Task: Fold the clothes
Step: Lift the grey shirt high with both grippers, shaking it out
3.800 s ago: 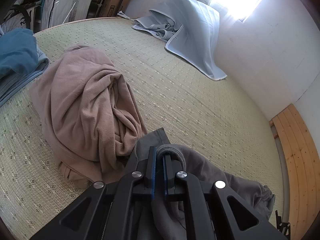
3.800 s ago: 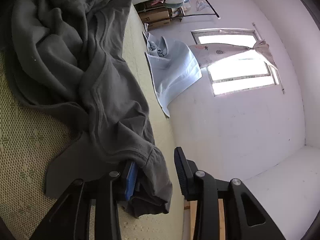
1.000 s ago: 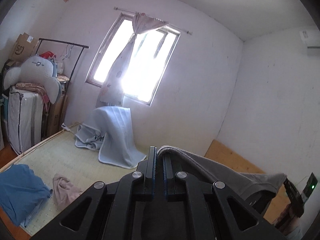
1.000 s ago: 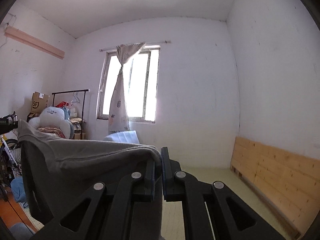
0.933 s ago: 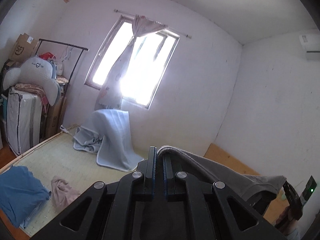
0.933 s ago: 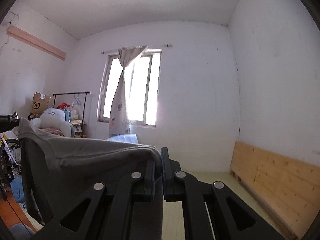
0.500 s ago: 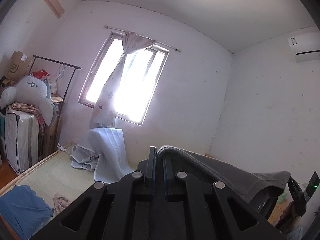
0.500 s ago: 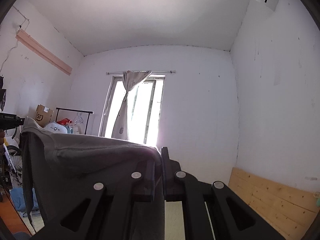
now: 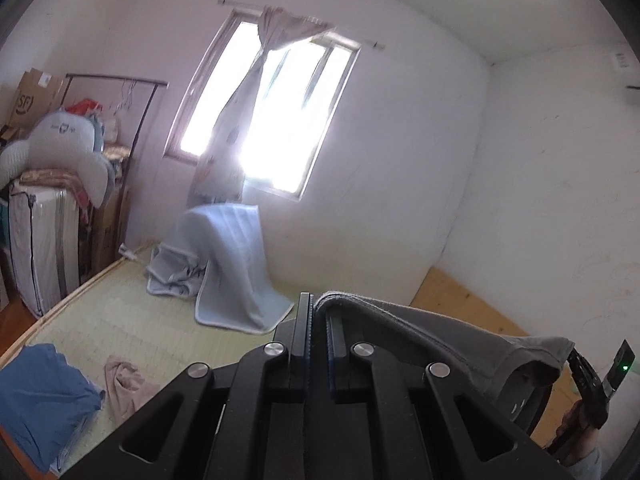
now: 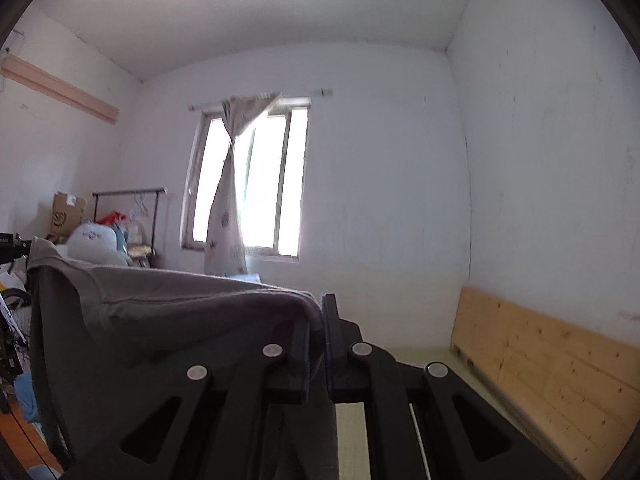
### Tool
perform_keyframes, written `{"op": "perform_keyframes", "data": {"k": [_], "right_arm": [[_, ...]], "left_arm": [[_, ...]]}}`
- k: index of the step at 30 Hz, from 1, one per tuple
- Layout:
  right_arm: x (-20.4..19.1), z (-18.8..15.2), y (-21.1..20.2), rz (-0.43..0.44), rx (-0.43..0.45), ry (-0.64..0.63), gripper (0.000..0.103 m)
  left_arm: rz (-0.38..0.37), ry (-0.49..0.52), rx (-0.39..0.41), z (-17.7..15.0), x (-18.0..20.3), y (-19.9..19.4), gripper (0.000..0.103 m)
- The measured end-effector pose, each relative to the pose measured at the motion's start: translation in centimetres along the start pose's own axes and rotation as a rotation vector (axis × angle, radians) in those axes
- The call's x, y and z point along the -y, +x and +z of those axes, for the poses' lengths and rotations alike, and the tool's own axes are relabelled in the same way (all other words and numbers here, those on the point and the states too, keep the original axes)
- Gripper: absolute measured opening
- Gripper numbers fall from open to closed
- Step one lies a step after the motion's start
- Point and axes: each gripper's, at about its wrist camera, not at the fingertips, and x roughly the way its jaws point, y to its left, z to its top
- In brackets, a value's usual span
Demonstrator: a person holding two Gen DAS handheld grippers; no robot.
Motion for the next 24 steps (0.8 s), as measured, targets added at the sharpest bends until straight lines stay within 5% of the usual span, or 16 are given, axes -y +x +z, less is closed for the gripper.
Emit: {"op": "perform_keyframes", "data": {"k": [14,24], "right_arm": [[1.7,-8.9,22.5,-0.034,-0.251,0.033,0.004],[1.6,-20.1,40.7,-0.059,-0.462,0.020,0.004]], "left_arm": [[0.240,0.002,-0.225,-4.9,-4.4,25.4,0.004],[0.347,-0.022,-0.372,-11.0,-9.9,41.7,0.004]]}}
